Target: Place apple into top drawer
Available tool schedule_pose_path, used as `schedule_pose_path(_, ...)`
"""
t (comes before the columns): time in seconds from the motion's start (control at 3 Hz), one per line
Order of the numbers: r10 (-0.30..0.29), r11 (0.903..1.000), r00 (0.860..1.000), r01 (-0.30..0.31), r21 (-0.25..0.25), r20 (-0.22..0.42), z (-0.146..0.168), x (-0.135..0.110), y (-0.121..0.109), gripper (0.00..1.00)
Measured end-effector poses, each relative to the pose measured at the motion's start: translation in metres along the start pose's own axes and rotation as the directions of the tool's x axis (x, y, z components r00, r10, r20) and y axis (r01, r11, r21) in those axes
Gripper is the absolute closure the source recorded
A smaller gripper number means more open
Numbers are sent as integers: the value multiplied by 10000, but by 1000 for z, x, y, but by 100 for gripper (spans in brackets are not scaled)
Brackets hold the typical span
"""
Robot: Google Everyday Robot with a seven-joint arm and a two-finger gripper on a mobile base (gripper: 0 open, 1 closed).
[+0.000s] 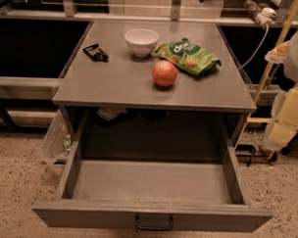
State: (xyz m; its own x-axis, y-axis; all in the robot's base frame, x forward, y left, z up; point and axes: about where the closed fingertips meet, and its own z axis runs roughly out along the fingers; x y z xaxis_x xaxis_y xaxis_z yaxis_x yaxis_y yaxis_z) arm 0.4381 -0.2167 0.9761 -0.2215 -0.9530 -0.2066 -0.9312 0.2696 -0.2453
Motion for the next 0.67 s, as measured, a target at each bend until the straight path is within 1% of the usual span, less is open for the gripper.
schedule_pose_path(0.33, 4, 10000, 10000, -4, 1, 2, 0, 0, 0, 0)
schedule_pose_path(0.67, 896, 9957, 9950, -906, 209, 441, -1, -6, -7, 0)
